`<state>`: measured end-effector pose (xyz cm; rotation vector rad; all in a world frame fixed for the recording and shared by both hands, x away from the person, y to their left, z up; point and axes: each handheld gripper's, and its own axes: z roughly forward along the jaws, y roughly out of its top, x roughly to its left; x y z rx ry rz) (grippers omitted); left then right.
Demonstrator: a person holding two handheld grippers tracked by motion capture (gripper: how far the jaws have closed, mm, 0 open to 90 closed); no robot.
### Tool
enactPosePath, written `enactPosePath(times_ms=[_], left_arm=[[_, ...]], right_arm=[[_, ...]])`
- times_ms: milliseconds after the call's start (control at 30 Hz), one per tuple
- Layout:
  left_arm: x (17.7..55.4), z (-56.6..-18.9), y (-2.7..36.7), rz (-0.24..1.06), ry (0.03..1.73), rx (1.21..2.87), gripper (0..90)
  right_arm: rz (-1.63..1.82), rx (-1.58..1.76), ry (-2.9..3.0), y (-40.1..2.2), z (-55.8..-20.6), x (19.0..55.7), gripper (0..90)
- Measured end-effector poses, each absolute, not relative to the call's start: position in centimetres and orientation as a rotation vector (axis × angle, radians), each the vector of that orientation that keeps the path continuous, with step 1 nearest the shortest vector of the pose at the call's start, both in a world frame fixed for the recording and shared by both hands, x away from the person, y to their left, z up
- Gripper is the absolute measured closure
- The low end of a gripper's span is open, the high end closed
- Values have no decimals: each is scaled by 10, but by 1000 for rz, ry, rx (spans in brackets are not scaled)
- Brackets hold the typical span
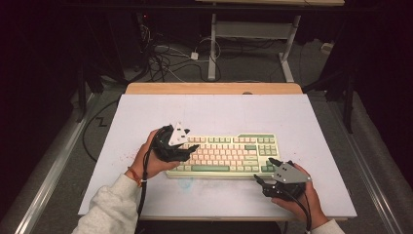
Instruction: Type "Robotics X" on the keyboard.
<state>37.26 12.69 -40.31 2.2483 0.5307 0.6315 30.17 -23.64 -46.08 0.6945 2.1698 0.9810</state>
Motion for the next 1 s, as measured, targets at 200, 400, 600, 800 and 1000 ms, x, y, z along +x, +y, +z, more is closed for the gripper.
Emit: enactPosePath(times_ms=[200,400,600,800,1000], left_arm=[[358,-403,143,721,543,2172,226],[342,-405,164,772,573,2088,200],[328,-415,183,811,590,2053,196],[322,-431,196,815,622,2086,205],[315,-448,205,823,653,2138,204]], right_arm=[[995,708,2170,-237,-460,301,280],[1008,729,2157,-239,-457,301,286],[1005,739,2150,-238,-456,302,288],[1004,749,2146,-238,-456,304,290],[1038,762,2141,-237,-452,305,292]])
